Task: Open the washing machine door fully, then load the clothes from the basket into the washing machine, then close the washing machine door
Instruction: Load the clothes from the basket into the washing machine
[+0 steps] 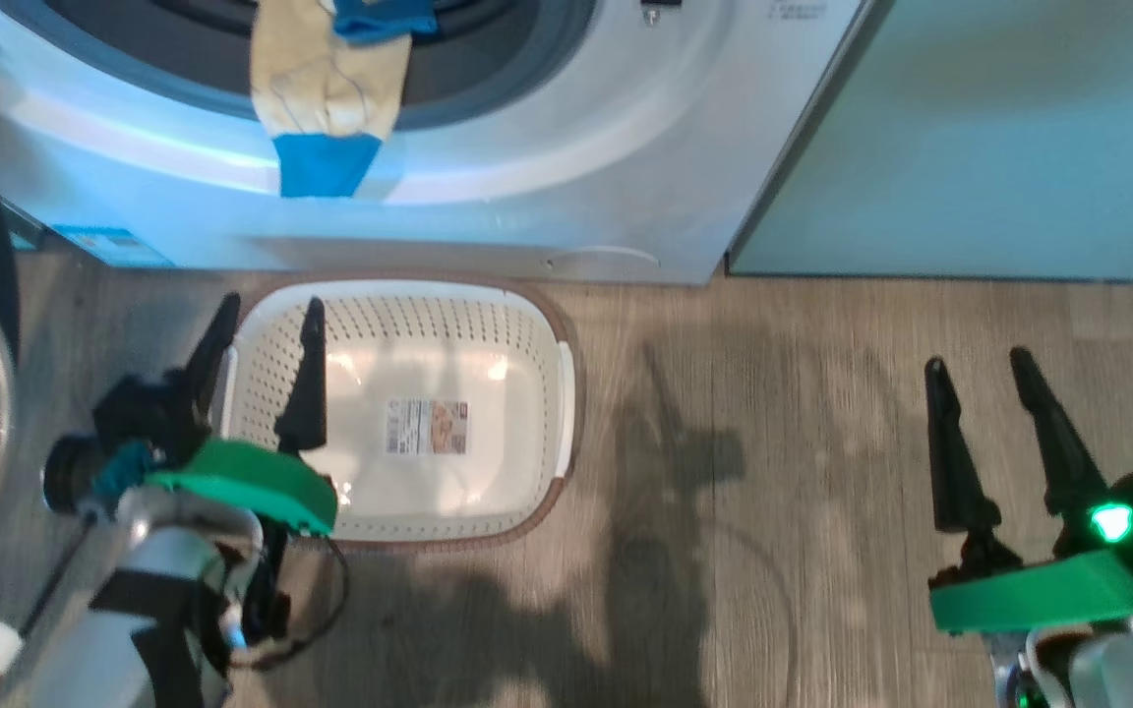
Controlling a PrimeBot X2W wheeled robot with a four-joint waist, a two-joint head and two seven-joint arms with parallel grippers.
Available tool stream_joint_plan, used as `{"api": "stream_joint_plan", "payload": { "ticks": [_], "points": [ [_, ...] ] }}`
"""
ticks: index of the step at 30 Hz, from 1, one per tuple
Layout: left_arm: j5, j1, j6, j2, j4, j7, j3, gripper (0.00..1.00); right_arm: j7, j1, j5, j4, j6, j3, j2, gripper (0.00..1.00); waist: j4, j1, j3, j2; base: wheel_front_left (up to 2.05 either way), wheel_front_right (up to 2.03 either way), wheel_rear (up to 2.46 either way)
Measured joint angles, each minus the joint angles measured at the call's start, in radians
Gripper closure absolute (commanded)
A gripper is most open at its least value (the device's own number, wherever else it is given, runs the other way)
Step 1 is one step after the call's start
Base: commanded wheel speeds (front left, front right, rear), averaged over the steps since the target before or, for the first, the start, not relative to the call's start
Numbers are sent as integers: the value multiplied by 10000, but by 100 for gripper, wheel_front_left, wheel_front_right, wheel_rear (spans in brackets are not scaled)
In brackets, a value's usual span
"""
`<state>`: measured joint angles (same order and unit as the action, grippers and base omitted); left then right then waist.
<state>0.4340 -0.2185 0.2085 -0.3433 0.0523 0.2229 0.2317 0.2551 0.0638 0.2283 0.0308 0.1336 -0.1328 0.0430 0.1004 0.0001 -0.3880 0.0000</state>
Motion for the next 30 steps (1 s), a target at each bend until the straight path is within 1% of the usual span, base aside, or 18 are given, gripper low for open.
{"api": "stream_joint_plan", "payload": {
  "ticks": [4,5,9,14,19,20,24,27,30],
  "points": [
    [127,-664,-236,-230,587,-274,-36,0,0,374,113,105,0,-17,2,0,106,0,-489,0,0,0,0],
    [165,-1102,-326,-364,941,-520,-40,0,0,558,224,134,0,-44,0,0,183,1,-768,0,0,0,0],
    [178,-2011,-571,-596,1517,-834,-50,0,0,862,464,190,0,-88,2,0,392,2,-1320,0,0,0,0],
    [176,-2987,-748,-945,2357,-1101,-67,0,0,1195,759,240,0,-190,2,0,747,2,-1917,0,0,0,0],
    [-35,-3777,-763,-1411,2895,-1430,-77,0,0,1475,1083,278,0,-299,2,0,1181,2,-2396,-1,0,0,0],
    [-46,-3941,-834,-1480,2938,-1496,-75,0,0,1522,1133,280,0,-305,2,0,1260,2,-2481,0,0,0,0],
    [-385,-4605,-836,-1774,3177,-1710,2,0,0,1659,1319,290,0,-401,2,0,1564,1,-2791,-1,0,0,0],
    [-522,-4882,-819,-1918,3348,-1827,15,0,0,1783,1436,303,0,-495,2,0,1775,1,-2953,0,0,0,0],
    [-573,-4957,-807,-1946,3459,-1879,27,0,0,1803,1532,313,0,-520,2,0,1888,1,-3034,-1,0,0,0]
  ]
}}
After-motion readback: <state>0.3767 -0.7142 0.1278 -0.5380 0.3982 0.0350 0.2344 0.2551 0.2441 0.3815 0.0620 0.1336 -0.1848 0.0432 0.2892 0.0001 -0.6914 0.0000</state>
